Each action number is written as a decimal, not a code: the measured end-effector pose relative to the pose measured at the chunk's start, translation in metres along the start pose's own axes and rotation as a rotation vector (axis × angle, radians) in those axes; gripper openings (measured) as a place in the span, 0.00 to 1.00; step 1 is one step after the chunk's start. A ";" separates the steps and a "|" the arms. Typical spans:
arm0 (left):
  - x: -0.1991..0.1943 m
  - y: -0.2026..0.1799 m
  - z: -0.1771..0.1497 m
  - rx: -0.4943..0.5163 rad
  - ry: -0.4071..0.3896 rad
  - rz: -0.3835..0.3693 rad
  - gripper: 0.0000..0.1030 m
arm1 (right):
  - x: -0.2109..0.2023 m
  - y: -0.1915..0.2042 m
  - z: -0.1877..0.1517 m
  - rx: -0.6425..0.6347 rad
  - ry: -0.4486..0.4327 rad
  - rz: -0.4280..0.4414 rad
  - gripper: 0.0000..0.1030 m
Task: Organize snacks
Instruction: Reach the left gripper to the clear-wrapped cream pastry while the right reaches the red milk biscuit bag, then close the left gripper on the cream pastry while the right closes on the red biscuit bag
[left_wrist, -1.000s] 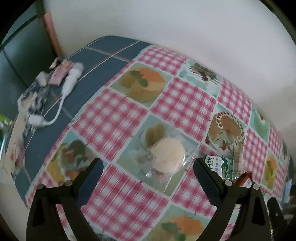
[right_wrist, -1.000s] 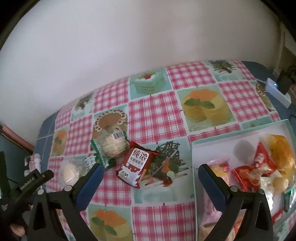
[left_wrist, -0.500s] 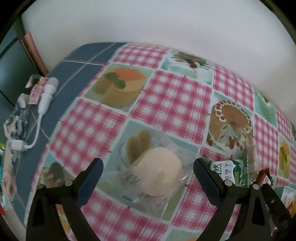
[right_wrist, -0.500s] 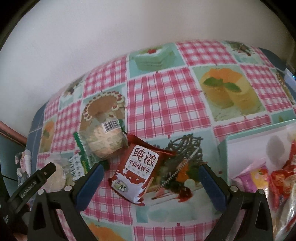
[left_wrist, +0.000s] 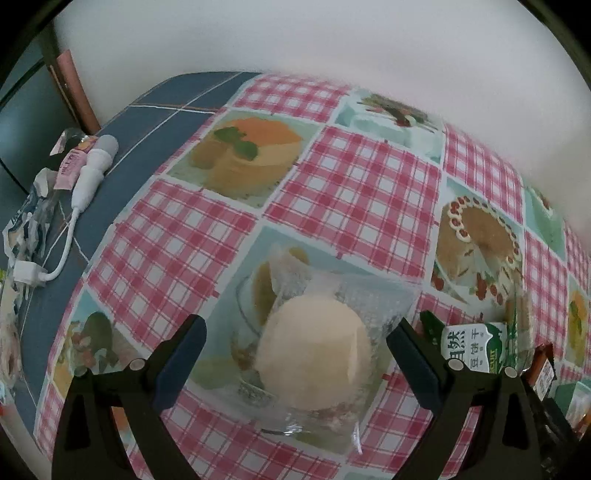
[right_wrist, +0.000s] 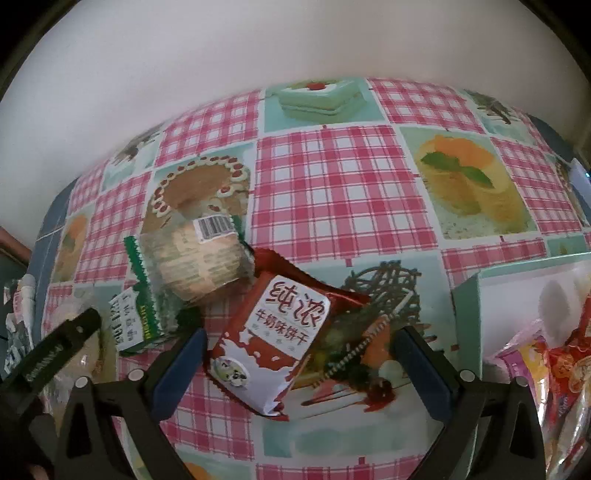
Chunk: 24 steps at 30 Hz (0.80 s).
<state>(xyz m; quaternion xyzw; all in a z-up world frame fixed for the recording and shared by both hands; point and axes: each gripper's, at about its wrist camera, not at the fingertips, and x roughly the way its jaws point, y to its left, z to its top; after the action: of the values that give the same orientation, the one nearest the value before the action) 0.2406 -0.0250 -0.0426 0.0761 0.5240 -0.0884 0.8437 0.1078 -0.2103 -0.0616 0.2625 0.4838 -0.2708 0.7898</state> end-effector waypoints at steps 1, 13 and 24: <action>-0.001 0.000 0.000 -0.003 -0.002 -0.003 0.94 | 0.000 -0.001 0.000 0.002 -0.002 -0.004 1.00; -0.002 0.000 0.000 0.000 0.010 -0.006 0.54 | -0.010 -0.002 -0.001 -0.011 -0.035 0.011 0.63; -0.012 -0.001 0.000 -0.006 0.043 0.052 0.53 | -0.013 0.000 -0.003 -0.036 -0.045 -0.001 0.51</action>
<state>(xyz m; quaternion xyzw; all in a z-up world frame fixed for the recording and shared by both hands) 0.2355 -0.0254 -0.0318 0.0888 0.5401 -0.0632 0.8345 0.1006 -0.2061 -0.0508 0.2417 0.4709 -0.2681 0.8050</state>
